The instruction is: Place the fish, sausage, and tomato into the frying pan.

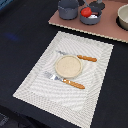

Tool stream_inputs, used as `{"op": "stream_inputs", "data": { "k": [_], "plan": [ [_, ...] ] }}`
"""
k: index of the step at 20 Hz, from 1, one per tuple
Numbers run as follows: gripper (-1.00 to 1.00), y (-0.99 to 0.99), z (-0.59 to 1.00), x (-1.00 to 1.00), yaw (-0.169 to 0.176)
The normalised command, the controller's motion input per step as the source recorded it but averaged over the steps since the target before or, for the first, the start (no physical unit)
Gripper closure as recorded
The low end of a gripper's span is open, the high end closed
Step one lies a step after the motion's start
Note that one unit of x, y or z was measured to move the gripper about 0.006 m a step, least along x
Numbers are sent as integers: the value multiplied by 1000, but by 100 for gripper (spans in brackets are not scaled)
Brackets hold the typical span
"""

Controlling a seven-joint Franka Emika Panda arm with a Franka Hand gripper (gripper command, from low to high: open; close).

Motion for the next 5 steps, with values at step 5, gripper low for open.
{"op": "stream_inputs", "data": {
  "k": [5],
  "plan": [
    [-100, 0, 0, 0, 0]
  ]
}}
